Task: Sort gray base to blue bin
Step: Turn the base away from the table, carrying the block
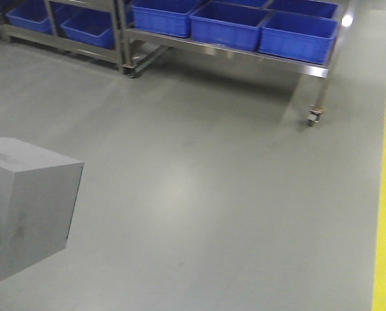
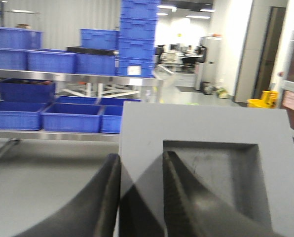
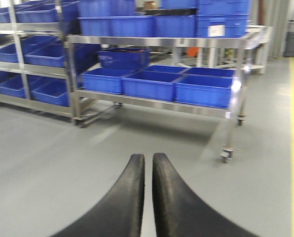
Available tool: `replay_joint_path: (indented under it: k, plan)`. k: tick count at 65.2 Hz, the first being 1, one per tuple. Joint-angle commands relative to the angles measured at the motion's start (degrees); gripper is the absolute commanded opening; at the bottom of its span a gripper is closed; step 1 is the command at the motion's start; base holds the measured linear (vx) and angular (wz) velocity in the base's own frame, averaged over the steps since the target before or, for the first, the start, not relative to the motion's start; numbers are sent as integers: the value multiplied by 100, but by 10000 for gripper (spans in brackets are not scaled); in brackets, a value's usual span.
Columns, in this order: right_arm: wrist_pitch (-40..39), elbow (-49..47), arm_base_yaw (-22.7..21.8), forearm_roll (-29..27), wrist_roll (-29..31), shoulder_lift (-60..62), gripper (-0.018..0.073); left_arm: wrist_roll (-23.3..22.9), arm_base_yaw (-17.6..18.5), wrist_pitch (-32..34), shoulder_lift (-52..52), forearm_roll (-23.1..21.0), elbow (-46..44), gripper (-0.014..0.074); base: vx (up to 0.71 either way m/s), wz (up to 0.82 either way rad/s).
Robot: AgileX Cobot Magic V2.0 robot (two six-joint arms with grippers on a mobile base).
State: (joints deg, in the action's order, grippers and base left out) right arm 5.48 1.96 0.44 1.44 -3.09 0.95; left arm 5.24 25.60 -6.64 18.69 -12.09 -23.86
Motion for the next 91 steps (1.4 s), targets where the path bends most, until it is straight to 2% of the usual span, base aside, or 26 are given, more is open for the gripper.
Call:
replay_joint_path:
  k: [1,45,91]
  plan:
    - [-455,-22,-21,37,38,50,-4,-40,36,572,45,-90,-167,-5,6,-43]
    - [-455,-22,-21,37,38,50,-4,-40,36,572,45,-90,-167,-5,8,-46]
    - [-455,-22,-21,37,38,50,-4,-40,36,572,45,-90,-167,-5,19,-15]
